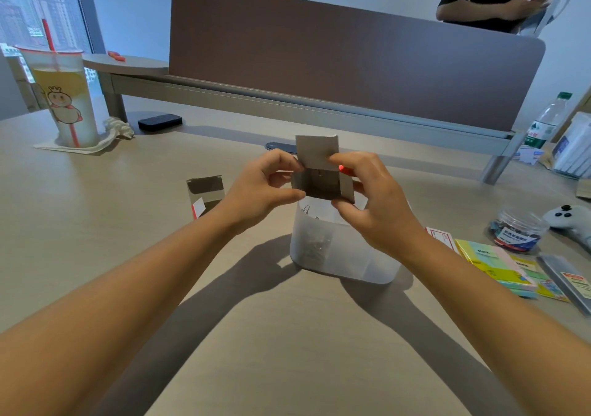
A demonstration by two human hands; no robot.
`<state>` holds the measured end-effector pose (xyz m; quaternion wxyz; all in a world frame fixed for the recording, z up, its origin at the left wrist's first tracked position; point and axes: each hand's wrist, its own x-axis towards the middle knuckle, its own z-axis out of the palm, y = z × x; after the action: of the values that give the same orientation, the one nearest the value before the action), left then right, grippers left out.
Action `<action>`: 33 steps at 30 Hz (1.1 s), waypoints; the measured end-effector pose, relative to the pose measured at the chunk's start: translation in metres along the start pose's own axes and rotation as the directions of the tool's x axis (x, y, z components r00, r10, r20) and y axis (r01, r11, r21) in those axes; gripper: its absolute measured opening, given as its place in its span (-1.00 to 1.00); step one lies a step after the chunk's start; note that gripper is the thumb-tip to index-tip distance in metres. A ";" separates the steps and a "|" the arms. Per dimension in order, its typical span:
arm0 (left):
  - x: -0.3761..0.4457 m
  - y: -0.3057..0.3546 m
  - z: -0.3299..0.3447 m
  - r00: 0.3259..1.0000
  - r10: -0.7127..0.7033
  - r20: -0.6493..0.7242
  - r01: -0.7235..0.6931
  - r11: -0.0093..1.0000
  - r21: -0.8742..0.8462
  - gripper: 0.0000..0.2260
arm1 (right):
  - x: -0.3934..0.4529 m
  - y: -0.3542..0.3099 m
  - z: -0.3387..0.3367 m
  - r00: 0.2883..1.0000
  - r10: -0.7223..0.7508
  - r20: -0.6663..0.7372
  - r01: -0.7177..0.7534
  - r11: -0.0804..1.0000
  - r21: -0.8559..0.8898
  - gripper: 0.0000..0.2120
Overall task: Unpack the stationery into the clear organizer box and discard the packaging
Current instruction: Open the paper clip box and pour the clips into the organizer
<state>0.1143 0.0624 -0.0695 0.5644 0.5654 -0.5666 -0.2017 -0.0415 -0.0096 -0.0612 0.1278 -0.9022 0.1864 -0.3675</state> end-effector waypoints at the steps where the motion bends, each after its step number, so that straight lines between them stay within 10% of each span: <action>1: 0.000 0.001 0.000 1.000 0.001 0.021 -0.002 1.000 0.016 -0.73 | 0.000 -0.001 -0.001 0.998 0.056 0.013 -0.056 0.996 0.063 -0.55; 13: -0.016 0.016 0.007 0.999 0.031 -0.010 -0.027 0.956 0.293 -0.57 | -0.007 -0.009 -0.007 0.973 0.226 0.050 -0.231 0.939 0.254 -0.51; 21: -0.083 0.016 -0.008 0.987 -0.053 -0.152 0.111 0.908 0.403 -0.57 | -0.056 -0.030 -0.005 0.999 -0.043 -0.032 0.044 0.999 0.015 -0.55; 33: -0.117 -0.033 -0.037 0.924 -0.282 -0.260 0.382 0.738 0.556 -0.55 | -0.098 -0.040 0.034 0.863 0.083 0.499 -0.014 0.990 -0.140 -0.57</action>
<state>0.1279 0.1697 -0.1357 0.3553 0.8200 -0.4440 -0.0650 -0.0718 0.0717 -0.1305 0.1216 -0.9681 0.1931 -0.1029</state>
